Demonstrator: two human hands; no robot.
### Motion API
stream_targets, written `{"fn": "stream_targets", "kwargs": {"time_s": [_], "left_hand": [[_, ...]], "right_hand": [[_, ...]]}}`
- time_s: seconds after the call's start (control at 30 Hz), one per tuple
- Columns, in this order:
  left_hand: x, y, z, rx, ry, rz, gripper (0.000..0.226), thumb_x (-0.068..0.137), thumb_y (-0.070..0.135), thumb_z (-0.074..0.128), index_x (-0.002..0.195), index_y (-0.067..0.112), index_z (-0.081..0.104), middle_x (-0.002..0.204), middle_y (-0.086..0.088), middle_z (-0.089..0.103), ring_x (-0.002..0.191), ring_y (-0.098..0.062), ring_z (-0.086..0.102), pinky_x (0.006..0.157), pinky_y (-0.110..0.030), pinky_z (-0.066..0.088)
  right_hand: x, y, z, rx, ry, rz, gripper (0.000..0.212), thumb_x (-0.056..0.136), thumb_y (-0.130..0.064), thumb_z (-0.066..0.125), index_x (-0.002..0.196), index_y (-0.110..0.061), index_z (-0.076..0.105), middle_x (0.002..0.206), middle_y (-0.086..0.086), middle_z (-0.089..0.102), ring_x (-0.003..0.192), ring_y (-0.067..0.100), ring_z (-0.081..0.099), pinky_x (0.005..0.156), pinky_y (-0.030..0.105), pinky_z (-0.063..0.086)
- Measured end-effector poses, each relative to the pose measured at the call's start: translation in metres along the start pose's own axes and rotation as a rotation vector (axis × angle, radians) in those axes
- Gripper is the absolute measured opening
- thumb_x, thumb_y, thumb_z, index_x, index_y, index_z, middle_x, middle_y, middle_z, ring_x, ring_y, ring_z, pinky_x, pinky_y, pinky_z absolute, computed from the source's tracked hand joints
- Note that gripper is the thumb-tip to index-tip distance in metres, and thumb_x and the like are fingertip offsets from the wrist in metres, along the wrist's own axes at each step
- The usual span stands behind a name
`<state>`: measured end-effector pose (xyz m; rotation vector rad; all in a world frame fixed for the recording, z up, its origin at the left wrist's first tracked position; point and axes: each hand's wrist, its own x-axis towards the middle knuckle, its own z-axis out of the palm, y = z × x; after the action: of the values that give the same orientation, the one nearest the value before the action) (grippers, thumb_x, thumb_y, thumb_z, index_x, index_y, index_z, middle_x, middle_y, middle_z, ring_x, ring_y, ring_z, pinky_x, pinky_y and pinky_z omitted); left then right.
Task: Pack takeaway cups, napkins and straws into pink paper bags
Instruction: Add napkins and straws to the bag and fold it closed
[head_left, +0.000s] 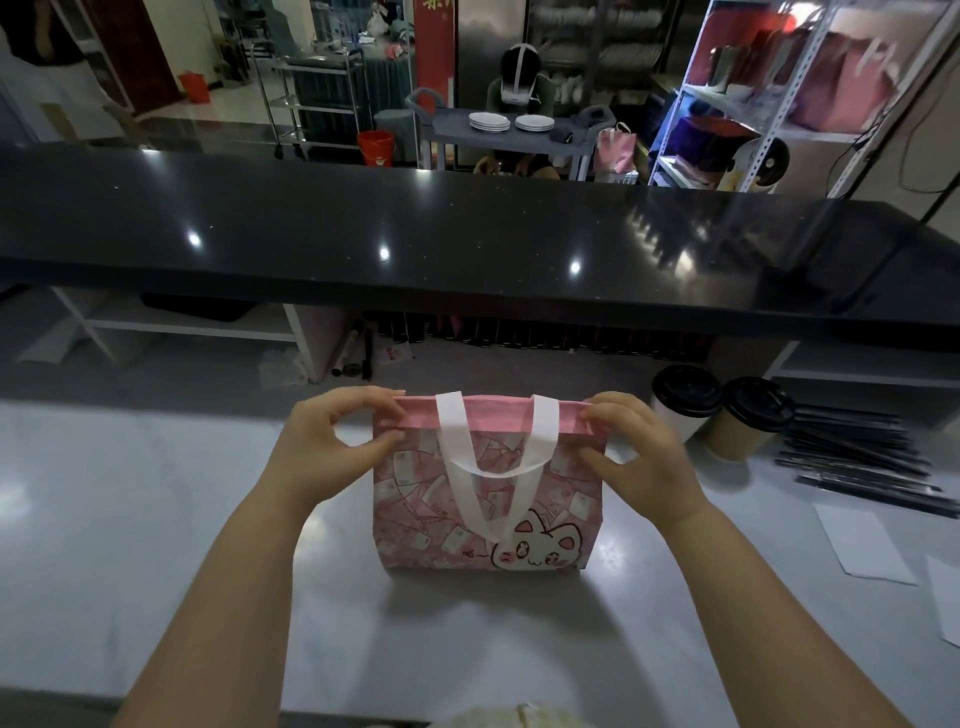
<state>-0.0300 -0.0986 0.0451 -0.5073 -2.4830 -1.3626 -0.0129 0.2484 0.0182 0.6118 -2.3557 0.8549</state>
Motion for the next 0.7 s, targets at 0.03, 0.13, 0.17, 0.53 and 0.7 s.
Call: {"fn": "stream_targets", "kwargs": {"time_s": [0.03,0.13,0.17,0.53,0.7], "left_hand": [[-0.001,0.003,0.0,0.024,0.015,0.02,0.015,0.075,0.033,0.079,0.087,0.038,0.072,0.101,0.028,0.068,0.102,0.006,0.061,0.08,-0.006,0.046],[-0.001,0.012,0.011,0.047,0.127,0.07,0.014,0.075,0.04,0.075,0.086,0.035,0.068,0.087,0.023,0.068,0.088,0.001,0.063,0.075,-0.005,0.046],[0.0,0.014,0.015,0.069,0.158,0.057,0.016,0.076,0.035,0.076,0.089,0.033,0.066,0.084,0.023,0.066,0.087,0.003,0.062,0.073,-0.005,0.046],[0.007,0.016,0.02,0.354,0.192,0.144,0.02,0.076,-0.004,0.075,0.087,0.012,0.075,0.083,0.003,0.072,0.077,-0.009,0.061,0.079,-0.014,0.042],[0.011,0.022,-0.007,0.151,0.0,-0.11,0.03,0.081,0.013,0.076,0.084,0.042,0.069,0.084,0.025,0.069,0.087,0.006,0.061,0.077,-0.016,0.046]], "right_hand": [[0.0,-0.003,-0.002,0.048,-0.003,0.034,0.032,0.079,-0.02,0.077,0.105,-0.006,0.067,0.11,-0.004,0.059,0.103,-0.001,0.052,0.089,0.01,0.047],[0.006,-0.017,-0.001,0.174,0.042,0.23,0.03,0.08,-0.024,0.076,0.107,-0.019,0.063,0.103,-0.019,0.059,0.099,-0.001,0.056,0.083,0.016,0.051],[0.009,-0.021,0.001,0.244,0.04,0.331,0.036,0.078,-0.018,0.079,0.11,-0.026,0.062,0.1,-0.02,0.06,0.097,0.001,0.058,0.08,0.017,0.053],[0.022,-0.031,0.003,0.413,0.062,0.657,0.038,0.083,0.011,0.061,0.072,-0.024,0.069,0.074,-0.008,0.069,0.071,-0.001,0.065,0.061,0.014,0.052],[0.026,-0.04,-0.016,0.419,-0.046,0.585,0.031,0.09,-0.004,0.064,0.089,-0.034,0.072,0.087,-0.018,0.071,0.089,-0.005,0.065,0.067,0.01,0.051]]}}
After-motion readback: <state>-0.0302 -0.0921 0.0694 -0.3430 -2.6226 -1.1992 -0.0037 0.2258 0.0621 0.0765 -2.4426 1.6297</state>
